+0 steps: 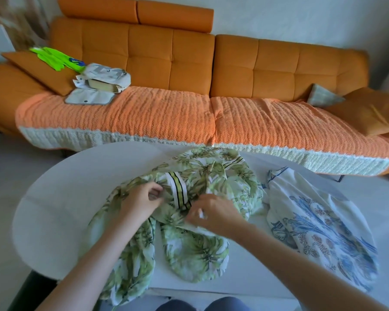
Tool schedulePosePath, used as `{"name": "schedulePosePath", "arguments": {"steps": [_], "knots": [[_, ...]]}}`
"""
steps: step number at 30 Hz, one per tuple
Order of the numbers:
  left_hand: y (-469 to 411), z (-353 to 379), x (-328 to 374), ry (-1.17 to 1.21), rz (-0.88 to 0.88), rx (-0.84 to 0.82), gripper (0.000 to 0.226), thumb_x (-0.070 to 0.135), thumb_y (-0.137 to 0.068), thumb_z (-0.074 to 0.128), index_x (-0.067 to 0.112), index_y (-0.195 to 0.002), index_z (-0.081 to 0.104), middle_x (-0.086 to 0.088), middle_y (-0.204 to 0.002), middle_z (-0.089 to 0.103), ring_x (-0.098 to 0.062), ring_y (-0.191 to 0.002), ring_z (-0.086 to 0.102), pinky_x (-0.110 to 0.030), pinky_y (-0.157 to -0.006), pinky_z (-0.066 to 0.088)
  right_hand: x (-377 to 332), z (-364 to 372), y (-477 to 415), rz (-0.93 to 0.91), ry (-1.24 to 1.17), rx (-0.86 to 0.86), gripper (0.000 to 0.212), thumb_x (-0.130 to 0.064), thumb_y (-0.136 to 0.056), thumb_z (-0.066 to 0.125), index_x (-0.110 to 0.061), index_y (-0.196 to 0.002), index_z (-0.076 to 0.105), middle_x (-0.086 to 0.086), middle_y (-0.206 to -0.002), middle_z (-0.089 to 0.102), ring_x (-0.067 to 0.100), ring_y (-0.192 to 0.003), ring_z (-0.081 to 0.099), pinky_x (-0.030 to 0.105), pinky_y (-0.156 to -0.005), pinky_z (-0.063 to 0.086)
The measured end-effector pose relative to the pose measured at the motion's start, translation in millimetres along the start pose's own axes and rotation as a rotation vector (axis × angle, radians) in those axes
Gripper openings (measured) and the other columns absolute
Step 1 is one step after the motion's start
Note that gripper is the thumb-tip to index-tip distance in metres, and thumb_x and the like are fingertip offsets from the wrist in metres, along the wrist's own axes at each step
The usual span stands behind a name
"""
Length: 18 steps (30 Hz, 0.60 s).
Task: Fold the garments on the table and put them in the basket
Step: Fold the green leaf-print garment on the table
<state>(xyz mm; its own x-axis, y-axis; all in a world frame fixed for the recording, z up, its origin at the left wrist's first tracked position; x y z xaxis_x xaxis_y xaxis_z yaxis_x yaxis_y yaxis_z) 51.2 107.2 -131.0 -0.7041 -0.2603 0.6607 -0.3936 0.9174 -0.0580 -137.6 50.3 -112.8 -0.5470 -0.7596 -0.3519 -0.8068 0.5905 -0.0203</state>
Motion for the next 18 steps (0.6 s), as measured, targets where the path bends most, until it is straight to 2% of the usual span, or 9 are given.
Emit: {"name": "schedulePosePath", "arguments": {"steps": [3,5,7,9,11,12,14,16,18], "knots": [[11.1,4.4,-5.6,-0.135,0.010,-0.069,0.034,0.024,-0.085,0.066,0.027,-0.118,0.057,0.015,-0.121,0.052,-0.009,-0.072,0.058,-0.020,-0.071,0.047,0.0,32.0,3.6,0.084,0.278,-0.246,0.071,-0.065,-0.073,0.059,-0.020,-0.128,0.052,-0.001,-0.124,0.055,0.018,-0.115,0.048,0.036,-0.102,0.041],[16.8,3.7,-11.2,-0.215,0.046,-0.084,0.042,0.018,-0.083,0.067,0.030,-0.121,0.053,0.013,-0.128,0.046,-0.010,-0.099,0.054,-0.029,-0.094,0.043,4.0,39.2,3.0,0.118,0.247,-0.246,0.054,-0.043,-0.082,0.065,-0.021,-0.129,0.052,-0.001,-0.128,0.052,0.019,-0.123,0.042,0.038,-0.108,0.036],[21.8,-1.6,-15.6,-0.302,0.079,0.006,0.055,0.001,-0.078,0.065,0.031,-0.121,0.049,0.007,-0.129,0.038,-0.015,-0.122,0.039,-0.036,-0.107,0.028,10.3,30.0,-0.5,0.162,0.047,-0.174,0.027,-0.023,-0.088,0.061,-0.019,-0.114,0.060,-0.002,-0.112,0.062,0.014,-0.104,0.056,0.033,-0.095,0.049],[24.6,-6.5,-20.9,-0.356,0.132,0.148,0.067,-0.015,-0.066,0.058,0.028,-0.117,0.049,0.001,-0.122,0.036,-0.021,-0.120,0.039,-0.041,-0.104,0.027,13.6,5.5,-4.2,0.180,-0.159,-0.095,0.013,-0.022,-0.091,0.057,-0.013,-0.098,0.063,0.000,-0.087,0.064,0.010,-0.072,0.059,0.022,-0.073,0.055],[24.3,-7.3,-27.3,-0.345,0.156,0.225,0.070,-0.023,-0.056,0.053,0.022,-0.110,0.051,-0.002,-0.111,0.038,-0.026,-0.111,0.043,-0.041,-0.095,0.031,15.7,-25.9,-9.2,0.218,-0.323,0.019,0.012,-0.019,-0.093,0.053,-0.014,-0.085,0.060,-0.003,-0.070,0.058,0.001,-0.049,0.050,0.014,-0.052,0.046],[23.6,-7.2,-29.2,-0.344,0.157,0.250,0.069,-0.024,-0.054,0.052,0.021,-0.106,0.051,-0.001,-0.108,0.038,-0.027,-0.109,0.044,-0.040,-0.092,0.032,17.7,-40.8,-12.5,0.239,-0.383,0.079,0.014,-0.019,-0.094,0.052,-0.015,-0.084,0.061,-0.004,-0.067,0.057,-0.001,-0.044,0.048,0.014,-0.047,0.043],[22.3,-5.6,-30.0,-0.361,0.134,0.254,0.067,-0.024,-0.053,0.053,0.021,-0.103,0.051,0.001,-0.106,0.037,-0.026,-0.108,0.042,-0.039,-0.094,0.030,26.4,-62.8,-23.0,0.284,-0.505,0.204,0.015,-0.025,-0.094,0.052,-0.017,-0.090,0.063,0.003,-0.072,0.064,0.011,-0.050,0.056,0.028,-0.053,0.052],[21.4,-4.3,-33.3,-0.366,0.085,0.267,0.067,-0.021,-0.051,0.055,0.021,-0.103,0.053,0.000,-0.105,0.041,-0.028,-0.107,0.044,-0.039,-0.095,0.029,32.2,-78.0,-31.4,0.337,-0.579,0.350,0.015,-0.031,-0.094,0.052,-0.022,-0.090,0.063,0.006,-0.080,0.068,0.036,-0.069,0.065,0.049,-0.070,0.056],[20.8,-4.9,-37.3,-0.396,0.070,0.284,0.059,-0.010,-0.055,0.068,0.021,-0.104,0.057,-0.005,-0.106,0.049,-0.033,-0.108,0.048,-0.046,-0.096,0.031,37.6,-91.9,-38.0,0.407,-0.628,0.482,0.016,-0.030,-0.094,0.052,-0.019,-0.093,0.064,0.004,-0.083,0.068,0.038,-0.077,0.066,0.051,-0.075,0.055]]}}
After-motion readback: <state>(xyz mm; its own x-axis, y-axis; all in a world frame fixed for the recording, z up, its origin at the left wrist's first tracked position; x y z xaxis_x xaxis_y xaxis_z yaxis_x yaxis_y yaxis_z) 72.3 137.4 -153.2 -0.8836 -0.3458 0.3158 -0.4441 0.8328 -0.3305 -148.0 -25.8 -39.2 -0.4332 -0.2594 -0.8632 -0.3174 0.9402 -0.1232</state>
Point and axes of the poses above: each hand's wrist, its own y-axis away from the middle knuckle, its own z-axis out of the palm, x = y × z, the point moved 3 cm from there along -y, towards the middle knuckle
